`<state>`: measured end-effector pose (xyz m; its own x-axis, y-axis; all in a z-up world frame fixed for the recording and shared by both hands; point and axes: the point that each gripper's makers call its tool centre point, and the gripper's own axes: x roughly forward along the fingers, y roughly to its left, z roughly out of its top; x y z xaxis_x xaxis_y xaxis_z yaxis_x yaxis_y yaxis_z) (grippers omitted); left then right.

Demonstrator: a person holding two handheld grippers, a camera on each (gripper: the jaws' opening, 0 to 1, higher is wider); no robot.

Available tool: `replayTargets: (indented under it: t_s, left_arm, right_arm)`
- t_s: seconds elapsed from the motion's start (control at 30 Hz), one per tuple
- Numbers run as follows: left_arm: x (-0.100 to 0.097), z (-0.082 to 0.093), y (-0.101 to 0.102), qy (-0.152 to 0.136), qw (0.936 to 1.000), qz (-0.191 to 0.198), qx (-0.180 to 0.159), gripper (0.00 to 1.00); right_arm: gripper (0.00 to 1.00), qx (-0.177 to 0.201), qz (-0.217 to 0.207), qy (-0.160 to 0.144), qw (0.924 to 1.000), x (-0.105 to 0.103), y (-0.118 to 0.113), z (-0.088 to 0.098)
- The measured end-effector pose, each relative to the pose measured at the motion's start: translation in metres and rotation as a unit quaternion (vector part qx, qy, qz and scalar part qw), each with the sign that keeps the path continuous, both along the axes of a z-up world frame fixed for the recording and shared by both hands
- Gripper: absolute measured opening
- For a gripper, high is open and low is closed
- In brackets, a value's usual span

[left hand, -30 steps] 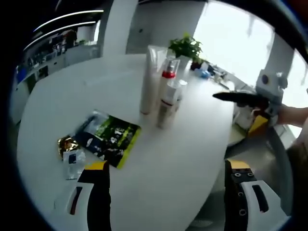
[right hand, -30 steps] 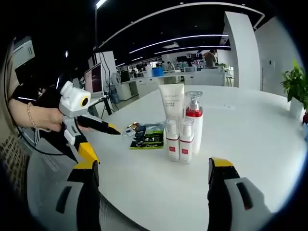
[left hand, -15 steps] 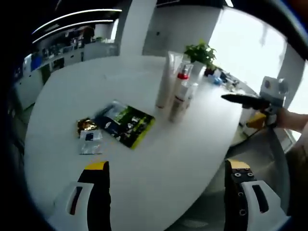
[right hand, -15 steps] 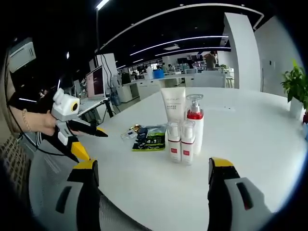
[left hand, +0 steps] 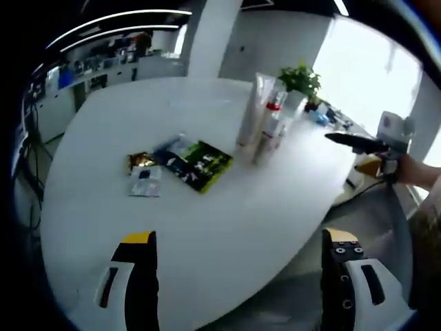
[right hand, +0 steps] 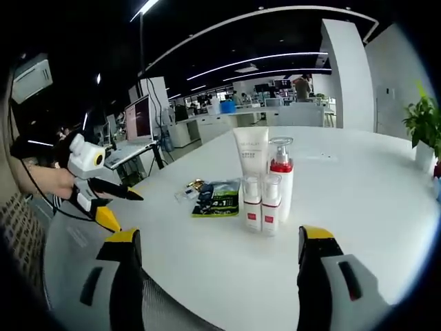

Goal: Arrange the skincare products in the storage area until every visible bottle or jar stands upright without overlapping.

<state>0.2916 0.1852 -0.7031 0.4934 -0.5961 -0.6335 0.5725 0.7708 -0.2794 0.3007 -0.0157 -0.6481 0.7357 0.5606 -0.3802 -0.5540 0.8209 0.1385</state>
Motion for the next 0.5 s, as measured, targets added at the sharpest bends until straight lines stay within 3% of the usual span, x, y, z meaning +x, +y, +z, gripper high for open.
replayTargets:
  t_s: [0.5]
  left_arm:
    - [0.0041,0.0025,-0.0022,0.0,1.0,0.002,0.003,0.97]
  right_arm:
    - [0.94,-0.01,-0.003,-0.004,0.9999,0.0003,-0.0019,-0.0035]
